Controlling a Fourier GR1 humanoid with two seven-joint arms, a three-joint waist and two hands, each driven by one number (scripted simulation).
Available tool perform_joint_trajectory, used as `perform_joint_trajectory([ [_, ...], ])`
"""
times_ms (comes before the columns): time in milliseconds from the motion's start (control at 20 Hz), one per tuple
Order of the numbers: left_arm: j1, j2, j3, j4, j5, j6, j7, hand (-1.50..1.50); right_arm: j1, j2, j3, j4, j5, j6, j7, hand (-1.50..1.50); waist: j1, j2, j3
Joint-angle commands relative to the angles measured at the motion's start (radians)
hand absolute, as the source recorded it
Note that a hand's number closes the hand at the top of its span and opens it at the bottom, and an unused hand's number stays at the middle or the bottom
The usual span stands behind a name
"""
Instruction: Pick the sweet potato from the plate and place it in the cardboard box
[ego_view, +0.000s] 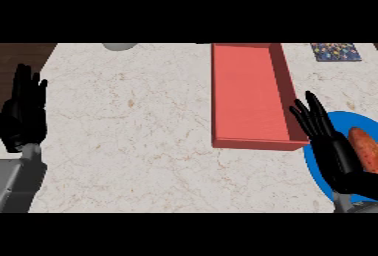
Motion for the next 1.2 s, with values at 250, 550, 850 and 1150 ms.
perform_joint_trajectory([
  [250, 0.138, 0.075, -0.255, -0.011, -0.225, -0.080, 0.007, 0.00, -0.219, -0.138, -0.297, 0.153, -0.284, 0.260, -0.020, -1.50, -0.010, 0.013, -0.065],
  [550, 0.156, 0.057, -0.300, -0.042, -0.241, -0.089, 0.056, 0.00, -0.233, -0.145, -0.370, 0.536, -0.117, 0.088, -0.051, -1.50, -0.010, 0.011, -0.068],
  [850, 0.219, 0.061, -0.307, -0.140, -0.285, -0.045, 0.117, 0.00, -0.210, -0.356, -0.349, 0.679, 0.017, 0.360, -0.215, -1.50, -0.027, 0.002, -0.069],
  [1150, 0.217, 0.062, -0.295, -0.149, -0.271, -0.065, 0.113, 0.00, -0.221, -0.572, -0.212, 0.654, 0.226, 0.464, -0.160, -1.50, -0.026, 0.001, -0.072],
])
